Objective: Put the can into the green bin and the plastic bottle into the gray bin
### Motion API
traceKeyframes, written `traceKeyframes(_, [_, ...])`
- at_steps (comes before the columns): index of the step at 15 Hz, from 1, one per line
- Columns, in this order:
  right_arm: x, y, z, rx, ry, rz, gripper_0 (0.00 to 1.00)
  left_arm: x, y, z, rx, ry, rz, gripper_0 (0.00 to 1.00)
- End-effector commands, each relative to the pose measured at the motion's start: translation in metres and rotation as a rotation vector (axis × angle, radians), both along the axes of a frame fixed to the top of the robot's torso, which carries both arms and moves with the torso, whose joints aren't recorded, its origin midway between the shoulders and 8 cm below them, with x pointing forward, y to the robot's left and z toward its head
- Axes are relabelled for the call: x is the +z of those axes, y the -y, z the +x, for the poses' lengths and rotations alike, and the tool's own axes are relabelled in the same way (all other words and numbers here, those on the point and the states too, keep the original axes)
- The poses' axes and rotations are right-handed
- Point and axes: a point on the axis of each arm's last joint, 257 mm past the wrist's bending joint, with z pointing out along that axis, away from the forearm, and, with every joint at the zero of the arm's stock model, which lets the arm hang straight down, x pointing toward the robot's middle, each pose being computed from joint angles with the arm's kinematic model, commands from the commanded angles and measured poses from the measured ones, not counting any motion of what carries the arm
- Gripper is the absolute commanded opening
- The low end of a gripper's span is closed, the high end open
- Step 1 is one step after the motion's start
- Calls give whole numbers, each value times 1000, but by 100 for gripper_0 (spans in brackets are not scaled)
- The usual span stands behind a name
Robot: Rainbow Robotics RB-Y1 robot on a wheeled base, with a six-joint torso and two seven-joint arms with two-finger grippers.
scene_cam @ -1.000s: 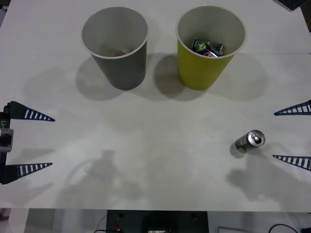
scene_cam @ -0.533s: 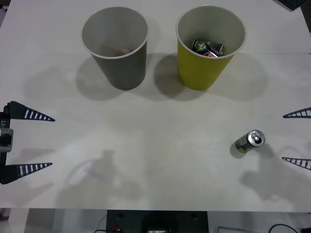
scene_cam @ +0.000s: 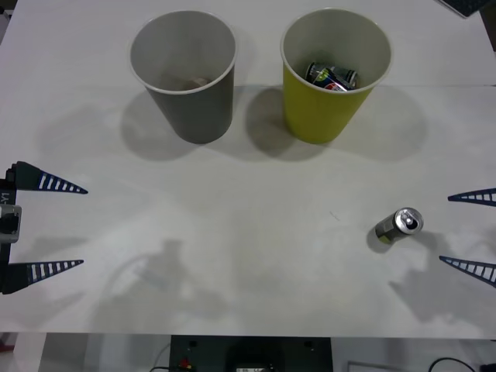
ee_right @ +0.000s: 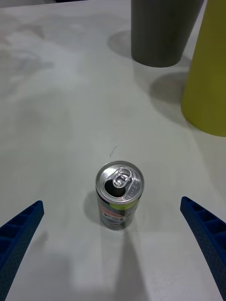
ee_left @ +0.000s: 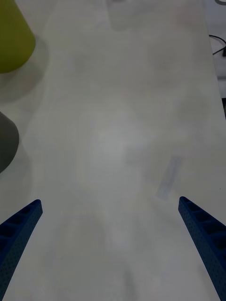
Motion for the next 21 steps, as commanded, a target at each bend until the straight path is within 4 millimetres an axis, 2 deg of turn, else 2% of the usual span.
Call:
traceKeyframes(1, [-12,-2,4,-37,-5,68,100,0,0,0,0,0,0,100])
traceKeyframes(7, [-35,0,10,-133,-36,207,100,0,0,0,0,0,0,100])
traceKeyframes(13, [-50,-13,16,-178,-29,347,100,0,0,0,0,0,0,100])
traceKeyframes(18, [-55,-18,17,-163,39,310,100,0,0,0,0,0,0,100])
traceKeyframes(21, [-66,-18,19,-163,87,270,100,0,0,0,0,0,0,100])
